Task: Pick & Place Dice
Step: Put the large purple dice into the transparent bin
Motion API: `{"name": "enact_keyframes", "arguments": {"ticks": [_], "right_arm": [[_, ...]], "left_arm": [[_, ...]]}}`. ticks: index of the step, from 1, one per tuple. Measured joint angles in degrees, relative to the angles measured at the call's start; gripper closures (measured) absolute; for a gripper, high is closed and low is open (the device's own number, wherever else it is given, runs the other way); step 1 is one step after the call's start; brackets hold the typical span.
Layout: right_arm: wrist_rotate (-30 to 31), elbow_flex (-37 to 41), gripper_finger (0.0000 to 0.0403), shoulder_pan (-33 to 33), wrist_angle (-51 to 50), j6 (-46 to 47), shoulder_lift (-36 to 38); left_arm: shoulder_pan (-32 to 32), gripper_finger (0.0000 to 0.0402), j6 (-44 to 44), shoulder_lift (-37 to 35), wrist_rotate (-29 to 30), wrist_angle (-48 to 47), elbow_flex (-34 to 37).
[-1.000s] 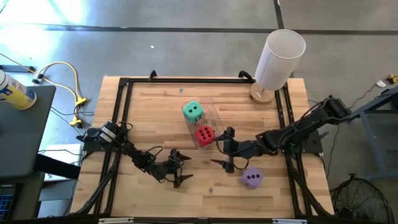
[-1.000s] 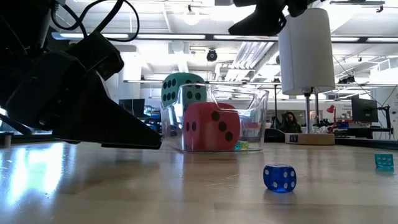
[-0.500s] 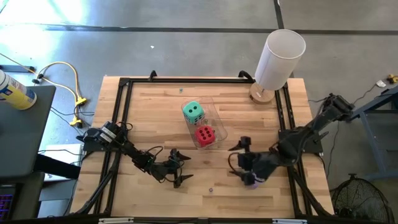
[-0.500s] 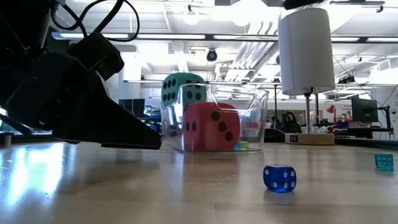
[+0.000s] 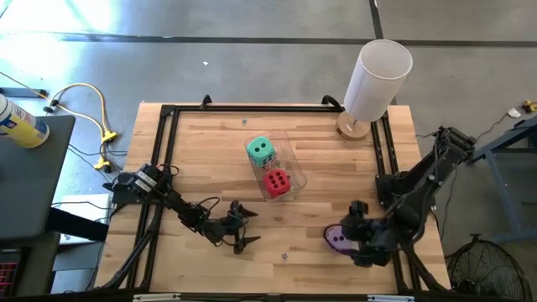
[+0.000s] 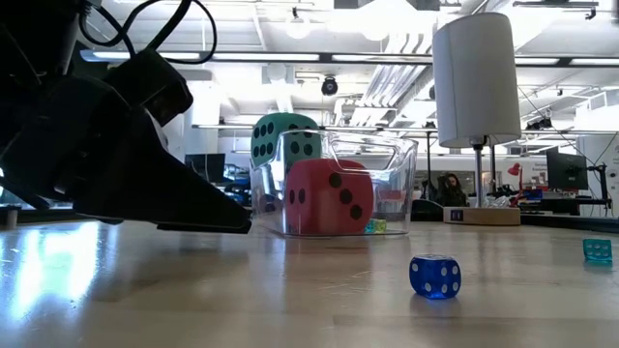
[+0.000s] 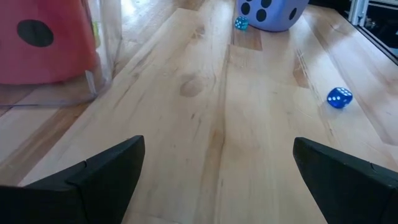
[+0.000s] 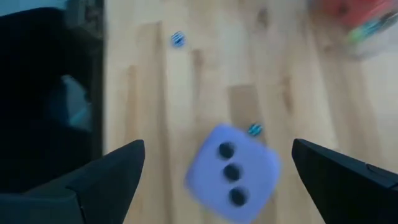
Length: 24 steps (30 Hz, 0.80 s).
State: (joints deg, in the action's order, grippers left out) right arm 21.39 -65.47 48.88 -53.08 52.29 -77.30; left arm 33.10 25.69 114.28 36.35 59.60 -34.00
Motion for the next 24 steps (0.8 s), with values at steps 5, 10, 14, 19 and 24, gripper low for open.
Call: {"name": "enact_keyframes", "arguments": {"ticks": [5,10,14,19,24], "right_arm": [[-5.0,0.0,0.0003,1.3,0.0,2.4,0.0],[-6.8,-4.3,0.0003,1.3,-5.7,3.9,-2.8],[-7.6,-11.3,0.0003,1.3,-14.6,7.2,-9.0],[-11.6,-16.8,0.0003,0.0,-21.6,12.6,-16.9],[-14.1,-16.8,0.0003,-1.9,-22.2,14.9,-19.6]], "left_arm": [[0.0,0.0002,0.0,0.0,-0.9,0.0,0.0],[0.0,0.0002,0.0,0.0,-0.9,0.0,0.0],[0.0,0.0002,0.0,0.0,-0.8,0.0,0.0],[0.0,0.0002,0.0,0.0,-0.8,0.0,0.0],[0.0,0.0002,0.0,0.0,-0.8,0.0,0.0]]}}
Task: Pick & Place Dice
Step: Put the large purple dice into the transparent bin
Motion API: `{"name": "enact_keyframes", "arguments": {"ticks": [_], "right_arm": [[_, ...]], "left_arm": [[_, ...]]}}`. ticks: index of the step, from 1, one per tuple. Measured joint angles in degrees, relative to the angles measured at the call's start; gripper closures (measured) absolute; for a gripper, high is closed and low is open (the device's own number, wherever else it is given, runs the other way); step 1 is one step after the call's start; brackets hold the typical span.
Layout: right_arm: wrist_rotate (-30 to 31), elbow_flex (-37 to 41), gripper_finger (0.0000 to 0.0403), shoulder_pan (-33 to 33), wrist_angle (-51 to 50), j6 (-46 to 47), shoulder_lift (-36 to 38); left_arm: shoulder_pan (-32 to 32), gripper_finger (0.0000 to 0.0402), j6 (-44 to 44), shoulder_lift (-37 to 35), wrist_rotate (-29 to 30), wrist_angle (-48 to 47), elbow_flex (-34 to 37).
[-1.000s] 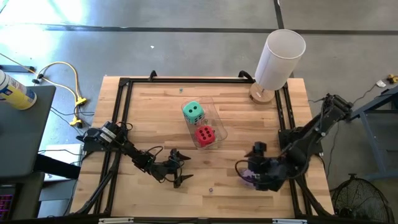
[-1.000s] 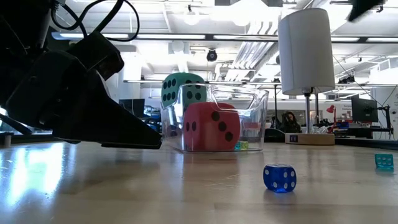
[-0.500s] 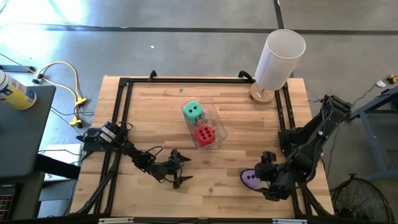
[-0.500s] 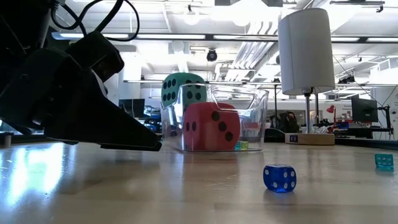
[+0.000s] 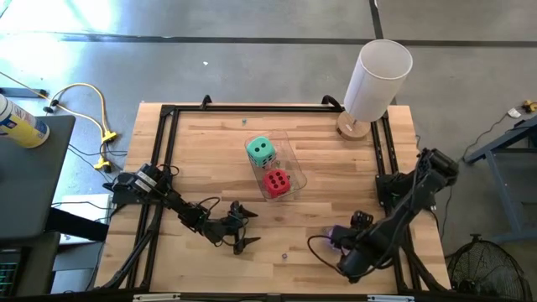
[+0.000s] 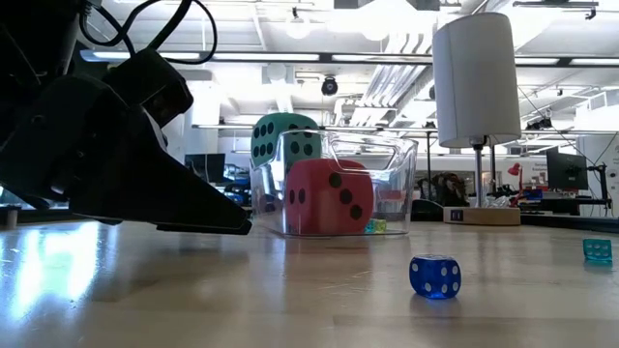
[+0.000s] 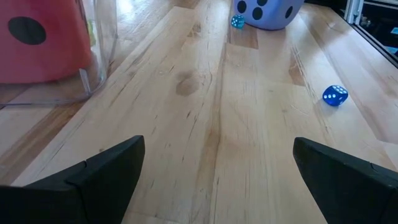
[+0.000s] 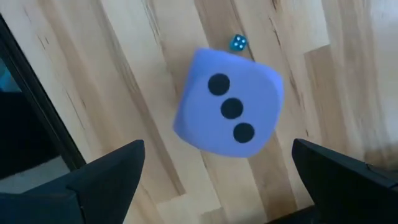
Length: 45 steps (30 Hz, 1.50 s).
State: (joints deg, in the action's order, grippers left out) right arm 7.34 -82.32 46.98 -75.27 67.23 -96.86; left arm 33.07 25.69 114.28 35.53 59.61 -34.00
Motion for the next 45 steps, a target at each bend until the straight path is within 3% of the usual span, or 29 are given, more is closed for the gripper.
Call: {"name": "enact_keyframes", "arguments": {"ticks": [6,21,36,45], "right_arm": [[3.2,0.0,0.0003,-1.8,0.1,0.5,0.3],[-2.3,5.1,0.0003,-5.6,0.6,2.0,0.4],[-2.2,7.4,0.0003,-5.9,7.6,1.6,1.3],[-1.6,8.7,0.0003,-6.1,6.3,1.6,1.3]], "left_arm": [[0.1,0.0002,0.0,0.0,0.0,0.0,0.0],[0.1,0.0002,0.0,0.0,-1.2,0.0,0.0],[0.1,0.0002,0.0,0.0,-1.4,0.0,0.0],[0.1,0.0002,0.0,0.0,-1.5,0.0,0.0]]}}
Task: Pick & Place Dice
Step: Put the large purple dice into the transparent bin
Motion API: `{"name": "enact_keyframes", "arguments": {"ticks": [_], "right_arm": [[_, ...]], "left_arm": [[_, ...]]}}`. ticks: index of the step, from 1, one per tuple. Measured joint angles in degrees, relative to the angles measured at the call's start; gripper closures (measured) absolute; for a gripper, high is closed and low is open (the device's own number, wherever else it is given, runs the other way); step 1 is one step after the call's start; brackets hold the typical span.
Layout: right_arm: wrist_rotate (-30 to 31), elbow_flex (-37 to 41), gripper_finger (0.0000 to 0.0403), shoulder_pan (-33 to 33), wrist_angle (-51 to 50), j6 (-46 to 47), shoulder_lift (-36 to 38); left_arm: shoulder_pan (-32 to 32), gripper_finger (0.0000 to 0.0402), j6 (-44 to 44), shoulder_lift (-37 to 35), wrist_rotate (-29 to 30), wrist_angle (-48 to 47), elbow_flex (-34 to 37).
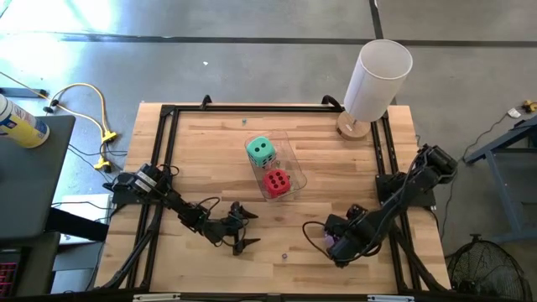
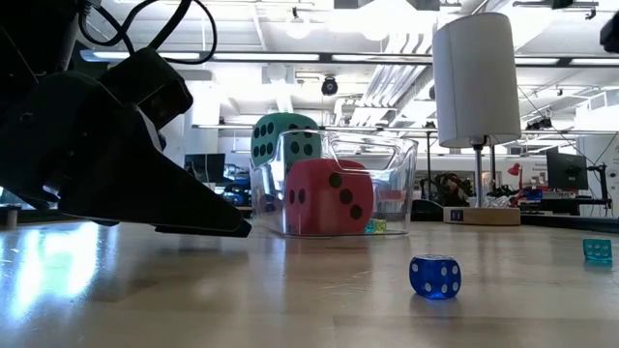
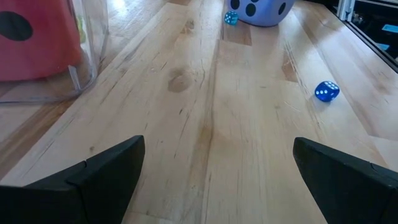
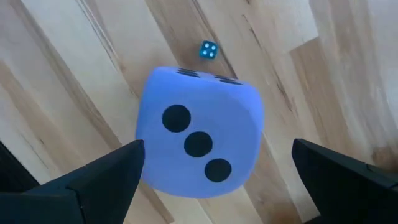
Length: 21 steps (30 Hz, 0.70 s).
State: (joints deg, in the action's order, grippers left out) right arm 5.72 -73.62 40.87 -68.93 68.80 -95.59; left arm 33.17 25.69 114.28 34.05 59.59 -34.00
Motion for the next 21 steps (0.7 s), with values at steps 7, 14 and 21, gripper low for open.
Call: {"name": "enact_keyframes", "arguments": {"ticks": [7,14,21], "right_arm": [[-2.1,4.9,0.0003,-0.1,6.7,-1.4,0.2],[-3.5,7.3,0.0003,-0.7,12.1,-2.9,0.2],[-6.2,11.0,0.0003,-2.0,17.4,-4.6,0.3]], "left_arm": [[0.0,0.0002,0.0,0.0,-0.1,0.0,0.0],[0.0,0.0002,0.0,0.0,0.0,0.0,0.0],[0.0,0.0002,0.0,0.0,0.0,0.0,0.0]]}}
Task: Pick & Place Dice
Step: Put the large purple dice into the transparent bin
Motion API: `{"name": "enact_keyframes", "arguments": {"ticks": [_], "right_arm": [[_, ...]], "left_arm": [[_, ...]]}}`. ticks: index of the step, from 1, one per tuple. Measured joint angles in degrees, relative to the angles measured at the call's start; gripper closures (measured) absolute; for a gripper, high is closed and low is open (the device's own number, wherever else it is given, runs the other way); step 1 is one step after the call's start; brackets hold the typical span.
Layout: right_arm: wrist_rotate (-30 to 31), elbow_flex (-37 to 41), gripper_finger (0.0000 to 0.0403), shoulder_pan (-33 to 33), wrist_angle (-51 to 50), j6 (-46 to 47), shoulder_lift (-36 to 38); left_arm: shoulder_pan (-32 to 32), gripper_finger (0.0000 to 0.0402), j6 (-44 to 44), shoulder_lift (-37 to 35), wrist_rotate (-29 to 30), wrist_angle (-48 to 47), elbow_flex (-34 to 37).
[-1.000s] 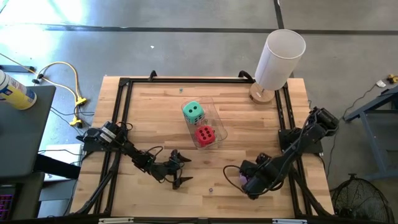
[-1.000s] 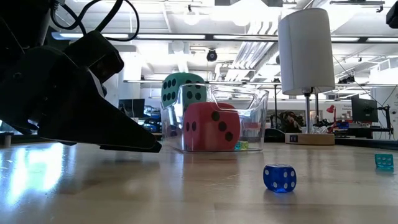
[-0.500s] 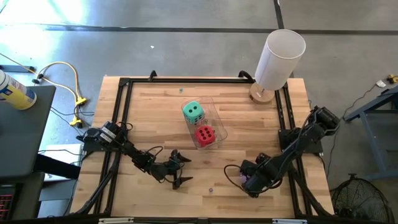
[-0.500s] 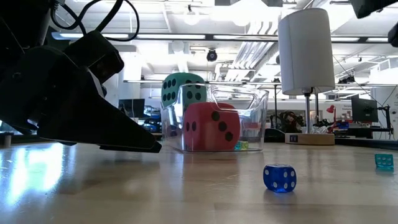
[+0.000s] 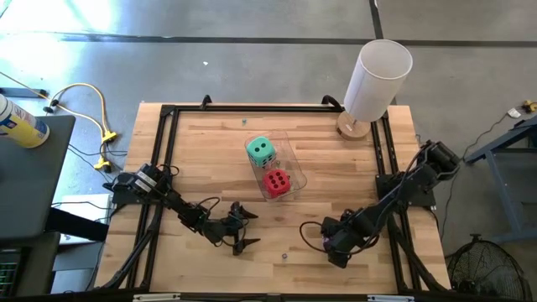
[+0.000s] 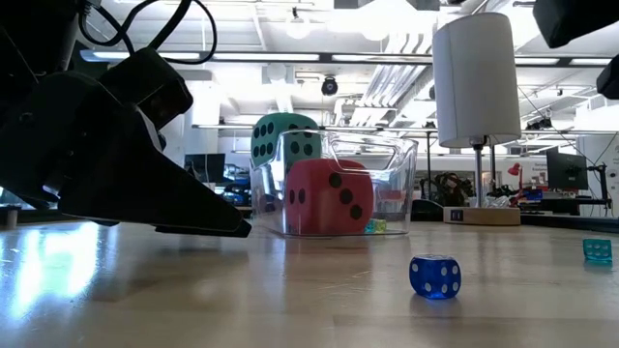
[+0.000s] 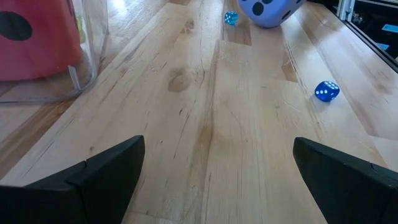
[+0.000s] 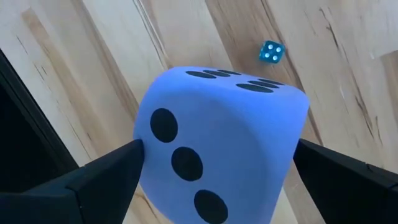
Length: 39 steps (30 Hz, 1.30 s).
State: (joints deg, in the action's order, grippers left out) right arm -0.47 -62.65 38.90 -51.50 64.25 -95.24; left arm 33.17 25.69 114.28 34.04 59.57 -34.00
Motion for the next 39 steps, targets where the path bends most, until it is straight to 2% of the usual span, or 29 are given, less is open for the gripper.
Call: {"name": "enact_keyframes", "arguments": {"ticks": [9,18,21,32,39], "right_arm": [[-1.2,0.6,0.0011,-0.4,3.3,-3.1,0.0],[-1.0,0.6,0.0079,-0.4,3.8,-4.6,0.0],[-1.0,0.6,0.0091,-0.4,3.9,-5.7,0.0],[-0.4,0.8,0.0097,0.0,4.6,-9.2,0.5],[0.8,1.2,0.0098,0.9,6.0,-9.3,4.1]], "left_arm": [[0.0,0.0002,0.0,0.0,0.1,0.0,0.0],[0.0,0.0002,0.0,0.0,0.1,0.0,0.0],[0.0,0.0002,0.0,0.0,0.1,0.0,0.0],[0.0,0.0002,0.0,0.0,0.1,0.0,0.0],[0.0,0.0002,-0.3,0.0,0.1,-0.1,0.0]]}}
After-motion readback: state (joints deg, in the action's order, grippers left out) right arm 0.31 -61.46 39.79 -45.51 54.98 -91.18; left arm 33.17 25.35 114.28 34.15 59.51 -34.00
